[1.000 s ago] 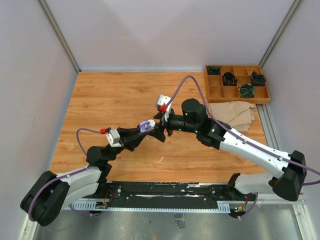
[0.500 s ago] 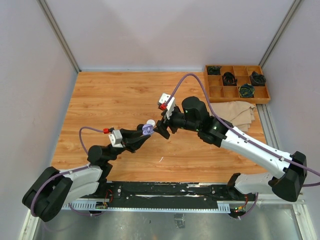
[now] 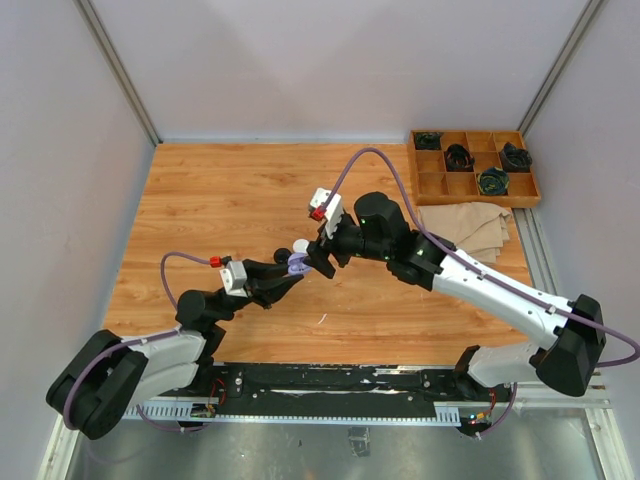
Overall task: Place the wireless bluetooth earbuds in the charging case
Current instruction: Close the charging case.
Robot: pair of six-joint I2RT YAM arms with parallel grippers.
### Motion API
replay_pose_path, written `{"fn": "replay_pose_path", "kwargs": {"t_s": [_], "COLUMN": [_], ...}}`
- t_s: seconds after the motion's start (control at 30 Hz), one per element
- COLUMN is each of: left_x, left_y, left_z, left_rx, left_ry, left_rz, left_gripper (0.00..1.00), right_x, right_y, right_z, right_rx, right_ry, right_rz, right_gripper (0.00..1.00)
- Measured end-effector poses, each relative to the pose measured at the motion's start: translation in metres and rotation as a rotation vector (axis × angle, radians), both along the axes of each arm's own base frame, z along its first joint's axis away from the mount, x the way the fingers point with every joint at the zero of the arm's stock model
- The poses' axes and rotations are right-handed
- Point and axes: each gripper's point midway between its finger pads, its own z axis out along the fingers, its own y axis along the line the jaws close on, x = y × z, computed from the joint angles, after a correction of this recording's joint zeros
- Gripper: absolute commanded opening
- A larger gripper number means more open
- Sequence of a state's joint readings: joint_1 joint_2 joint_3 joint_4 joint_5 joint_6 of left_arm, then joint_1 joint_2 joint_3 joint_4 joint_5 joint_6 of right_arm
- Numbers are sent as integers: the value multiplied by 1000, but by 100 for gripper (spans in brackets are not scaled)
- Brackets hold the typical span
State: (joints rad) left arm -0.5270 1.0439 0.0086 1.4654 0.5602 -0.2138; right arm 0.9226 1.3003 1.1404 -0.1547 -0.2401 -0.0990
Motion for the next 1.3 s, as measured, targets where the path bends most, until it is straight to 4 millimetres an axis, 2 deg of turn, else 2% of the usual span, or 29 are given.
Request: {"fn": "replay_pose_path", "kwargs": {"t_s": [0.4,0.57,0.7,0.8,1.13,1.3], "left_x": [-8,-9,-11,-12,-13,-11], "left_y": [-6,-7,-8,-8,-9,-8], "left_z": [-6,-8,-10,-11,-12,-12], "left_rx": [20,25,32,37,41,36], "left_ry": [12,15,18,19,20,24], "left_rz": [-59,-70,-81,-90,-98,-86], "left_gripper": [0,0,0,0,0,0], "right_x": [-1,-1,-12,-23,-41,-48], "right_y": [5,-2,-5,0,11,11], "right_z": [2,10,11,11,-29,-34], "right_rx": [-3,-6,-28,-37,-106,-111], "right_ry": [3,8,20,31,152,182], "right_rz": [38,102,197,288,449,495], "right_gripper": [76,83,88,90,90,89]}}
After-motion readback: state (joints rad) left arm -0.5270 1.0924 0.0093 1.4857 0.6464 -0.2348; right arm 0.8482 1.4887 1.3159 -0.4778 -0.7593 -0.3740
